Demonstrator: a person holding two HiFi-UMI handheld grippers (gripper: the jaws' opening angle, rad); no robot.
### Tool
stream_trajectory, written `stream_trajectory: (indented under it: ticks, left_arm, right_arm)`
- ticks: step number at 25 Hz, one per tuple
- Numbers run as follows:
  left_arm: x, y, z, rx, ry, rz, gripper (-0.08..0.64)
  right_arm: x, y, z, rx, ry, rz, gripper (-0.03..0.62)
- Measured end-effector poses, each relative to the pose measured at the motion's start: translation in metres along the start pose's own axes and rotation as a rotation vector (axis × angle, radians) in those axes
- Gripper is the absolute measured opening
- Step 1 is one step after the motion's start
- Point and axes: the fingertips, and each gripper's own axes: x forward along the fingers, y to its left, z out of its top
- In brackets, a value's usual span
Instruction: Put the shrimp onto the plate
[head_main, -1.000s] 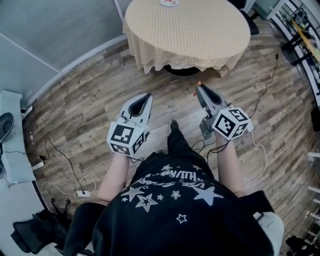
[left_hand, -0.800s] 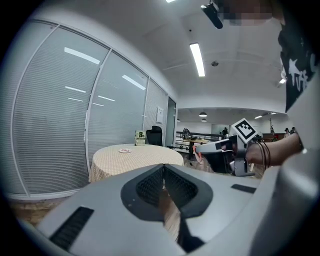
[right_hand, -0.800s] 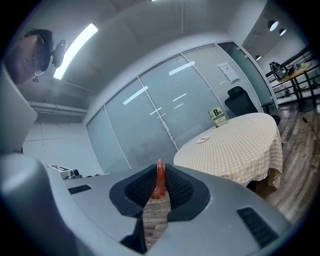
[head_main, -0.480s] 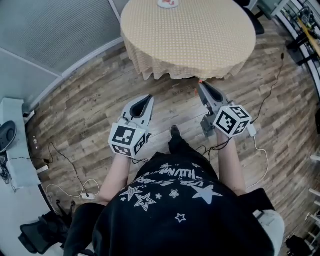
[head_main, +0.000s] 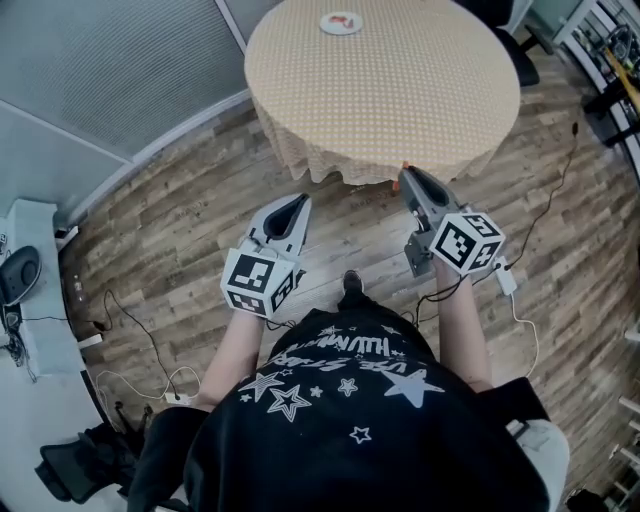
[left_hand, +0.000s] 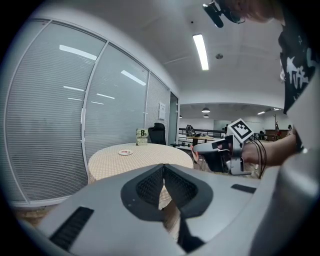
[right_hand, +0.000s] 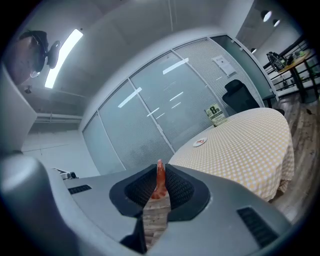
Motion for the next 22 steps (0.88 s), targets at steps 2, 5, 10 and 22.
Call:
stream_trajectory:
  ticks: [2, 5, 10, 22]
  left_arm:
    - [0.006, 0.002, 0.004, 0.004, -0.004, 0.015, 0.009]
    - [0.017, 0.010, 0.011, 0.015, -0.025, 0.061, 0.009]
    - [0.032, 0.014, 0.019, 0.013, -0.054, 0.107, 0.008]
    - [0.040, 0.033, 0.012, -0.020, -0.035, 0.143, 0.009]
  right_arm:
    - [0.004, -0.007, 0.006, 0.006, -0.004, 0.007, 0.055]
    - [0.013, -0.016, 0.015, 0.005, -0.007, 0.026, 0.055]
    - [0.025, -0.017, 0.016, -0.029, 0.024, 0.068, 0.055]
    - [0.048, -0.021, 0.008, -0.032, 0.074, 0.108, 0.055]
